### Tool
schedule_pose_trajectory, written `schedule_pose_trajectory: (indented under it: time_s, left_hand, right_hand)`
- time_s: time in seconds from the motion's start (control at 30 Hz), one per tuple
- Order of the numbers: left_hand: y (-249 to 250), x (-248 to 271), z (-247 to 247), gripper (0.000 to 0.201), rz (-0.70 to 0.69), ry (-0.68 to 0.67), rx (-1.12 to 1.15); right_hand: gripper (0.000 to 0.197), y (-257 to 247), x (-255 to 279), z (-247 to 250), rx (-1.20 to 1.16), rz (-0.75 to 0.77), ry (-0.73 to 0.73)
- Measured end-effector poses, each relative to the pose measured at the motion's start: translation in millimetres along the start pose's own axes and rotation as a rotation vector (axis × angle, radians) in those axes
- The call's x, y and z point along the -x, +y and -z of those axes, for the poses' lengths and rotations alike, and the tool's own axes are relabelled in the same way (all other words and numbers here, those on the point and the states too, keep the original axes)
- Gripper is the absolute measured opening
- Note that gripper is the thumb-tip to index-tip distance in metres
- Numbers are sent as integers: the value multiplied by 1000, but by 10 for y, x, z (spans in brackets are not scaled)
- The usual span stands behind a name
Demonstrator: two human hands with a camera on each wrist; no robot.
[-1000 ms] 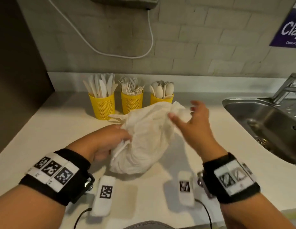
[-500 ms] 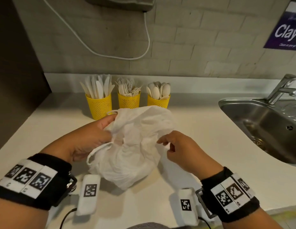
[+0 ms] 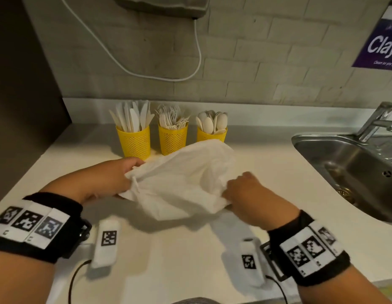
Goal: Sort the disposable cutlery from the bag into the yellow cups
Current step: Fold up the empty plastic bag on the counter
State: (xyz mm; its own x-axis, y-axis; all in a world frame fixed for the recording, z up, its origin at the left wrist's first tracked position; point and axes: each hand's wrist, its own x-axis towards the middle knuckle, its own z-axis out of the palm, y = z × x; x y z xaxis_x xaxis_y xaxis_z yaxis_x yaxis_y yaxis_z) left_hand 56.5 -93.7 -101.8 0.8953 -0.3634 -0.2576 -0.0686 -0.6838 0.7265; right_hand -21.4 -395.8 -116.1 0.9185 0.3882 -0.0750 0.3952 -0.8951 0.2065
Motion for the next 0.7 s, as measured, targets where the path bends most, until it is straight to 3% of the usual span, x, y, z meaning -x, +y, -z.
schedule_pose_trajectory:
  time_s: [0.1, 0.17, 0.23, 0.3, 0.37, 0.43, 0.5, 0.57, 0.63, 0.7]
  left_hand:
    - [-182, -68, 243, 31, 153, 184, -421]
    - [-249, -128, 335, 51, 172, 355, -557]
    - [-107, -87, 320, 71, 6, 584, -494]
    - [255, 83, 203, 72, -323, 715, -278]
    - [604, 282, -1, 92, -539, 490, -222]
    - [722, 322, -271, 123, -516, 168, -433]
    - [652, 183, -518, 126, -441, 4, -742]
    - [530, -30, -653, 98, -331, -68, -745]
    - [397, -262, -671, 63, -202, -150, -525]
    - [307, -452, -637, 42, -131, -212, -433]
  right_hand:
    - [26, 231, 117, 158, 50, -168, -39]
    - [28, 298, 149, 167, -33, -230, 24]
    - [28, 300, 152, 128, -175, -176, 155]
    - [25, 270, 137, 132, -310, -56, 267]
    - [22, 230, 114, 192, -442, -8, 212]
    - [27, 196, 83, 246, -590, -74, 91]
    - [26, 162, 66, 319, -825, -187, 48]
    - [31, 150, 27, 361, -959, -295, 29]
    - [38, 174, -26, 355, -929, -397, -59]
    - [39, 184, -106, 300, -865, -494, -174]
